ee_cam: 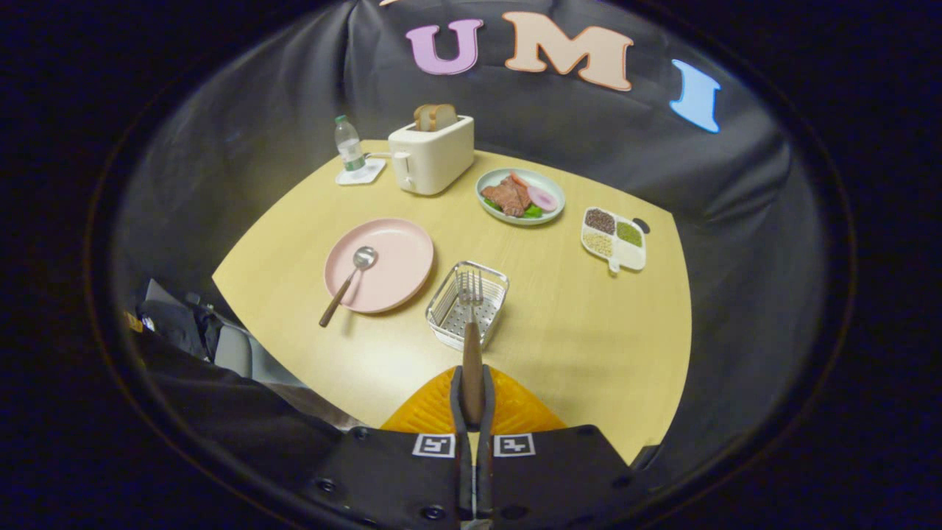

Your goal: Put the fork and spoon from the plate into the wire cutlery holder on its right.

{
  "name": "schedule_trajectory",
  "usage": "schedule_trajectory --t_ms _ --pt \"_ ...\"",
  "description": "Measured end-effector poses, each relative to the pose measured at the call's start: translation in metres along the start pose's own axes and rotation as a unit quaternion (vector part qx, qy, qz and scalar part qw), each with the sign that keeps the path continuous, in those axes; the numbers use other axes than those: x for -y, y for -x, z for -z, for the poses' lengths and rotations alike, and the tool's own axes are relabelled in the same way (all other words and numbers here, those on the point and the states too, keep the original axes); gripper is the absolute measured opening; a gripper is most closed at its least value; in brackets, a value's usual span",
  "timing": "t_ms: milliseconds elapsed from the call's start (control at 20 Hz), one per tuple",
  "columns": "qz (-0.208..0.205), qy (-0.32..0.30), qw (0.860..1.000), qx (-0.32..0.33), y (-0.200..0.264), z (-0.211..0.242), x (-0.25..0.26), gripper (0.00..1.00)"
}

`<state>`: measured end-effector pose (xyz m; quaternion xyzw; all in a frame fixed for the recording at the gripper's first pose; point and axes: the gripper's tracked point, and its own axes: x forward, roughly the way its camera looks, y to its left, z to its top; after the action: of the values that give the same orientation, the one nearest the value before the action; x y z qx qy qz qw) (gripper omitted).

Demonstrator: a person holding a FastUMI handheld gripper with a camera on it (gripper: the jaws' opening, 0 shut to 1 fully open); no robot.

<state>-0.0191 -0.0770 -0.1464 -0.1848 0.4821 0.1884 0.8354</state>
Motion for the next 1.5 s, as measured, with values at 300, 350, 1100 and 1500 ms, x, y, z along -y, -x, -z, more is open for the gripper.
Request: schedule_trajectory --t_ms 300,350,1100,1500 --pt "-0.019 -0.012 0.996 -0.081 -0.032 0.011 -0.008 0.05" --pt "-0.019 -0.012 0.996 -0.088 -0.037 0.010 -0.008 0.05" --pt "-0.028 -0.014 0.997 -0.065 -0.048 -0.011 -0.012 0.51" --pt "-0.004 0.032 0.999 0.011 -0.031 -0.025 -0.022 0.97"
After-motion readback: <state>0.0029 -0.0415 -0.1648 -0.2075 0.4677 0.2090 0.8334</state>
